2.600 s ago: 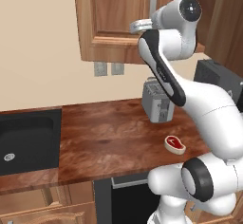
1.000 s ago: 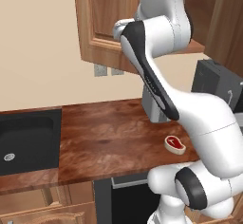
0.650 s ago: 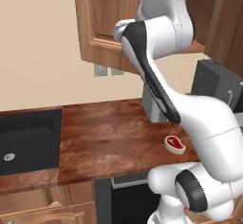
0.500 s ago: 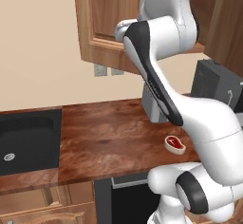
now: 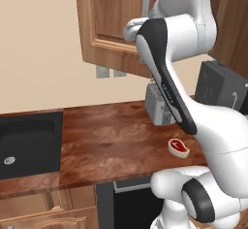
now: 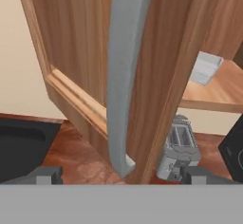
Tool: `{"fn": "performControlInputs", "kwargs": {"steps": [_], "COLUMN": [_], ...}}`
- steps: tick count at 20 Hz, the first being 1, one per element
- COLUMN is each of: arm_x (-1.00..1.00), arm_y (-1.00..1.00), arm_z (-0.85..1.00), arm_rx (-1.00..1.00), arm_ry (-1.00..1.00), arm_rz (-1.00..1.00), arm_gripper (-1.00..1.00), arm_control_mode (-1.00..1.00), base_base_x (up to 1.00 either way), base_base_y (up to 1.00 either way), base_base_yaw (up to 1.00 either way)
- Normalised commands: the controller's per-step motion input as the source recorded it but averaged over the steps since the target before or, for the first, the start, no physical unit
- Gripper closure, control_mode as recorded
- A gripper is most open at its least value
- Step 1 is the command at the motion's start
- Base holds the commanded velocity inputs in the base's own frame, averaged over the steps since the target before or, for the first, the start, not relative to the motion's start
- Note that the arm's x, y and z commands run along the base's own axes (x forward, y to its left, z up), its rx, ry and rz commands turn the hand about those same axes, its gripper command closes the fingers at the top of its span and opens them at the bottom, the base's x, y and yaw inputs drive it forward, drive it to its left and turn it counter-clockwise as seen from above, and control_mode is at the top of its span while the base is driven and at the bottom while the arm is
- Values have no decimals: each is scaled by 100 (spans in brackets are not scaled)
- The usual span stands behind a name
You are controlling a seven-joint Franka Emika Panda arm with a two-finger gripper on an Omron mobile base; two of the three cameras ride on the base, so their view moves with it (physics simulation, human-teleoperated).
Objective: Retrieve the tupperware from the cabinet, then place the raw meat into the tupperware to avoid contamination.
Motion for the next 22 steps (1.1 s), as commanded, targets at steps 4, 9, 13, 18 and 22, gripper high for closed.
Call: {"fn": "performControlInputs", "kwargs": {"steps": [4, 9, 13, 18, 22], "arm_x": [-22, -11, -1, 0, -6], "arm_y": [-19, -24, -22, -18, -24], "arm_z": [14, 10, 3, 0, -1], "arm_rx": [-1, -6, -7, -8, -7], "arm_ry": [0, 0, 0, 0, 0], "arm_rz": [5, 6, 9, 15, 16], "arm_gripper": [-100, -100, -100, -100, -100], "arm_control_mode": [-100, -100, -100, -100, -100], "base_base_x": [0, 0, 0, 0, 0], "base_base_y": [0, 0, 0, 0, 0], "base_base_yaw": [0, 0, 0, 0, 0]}}
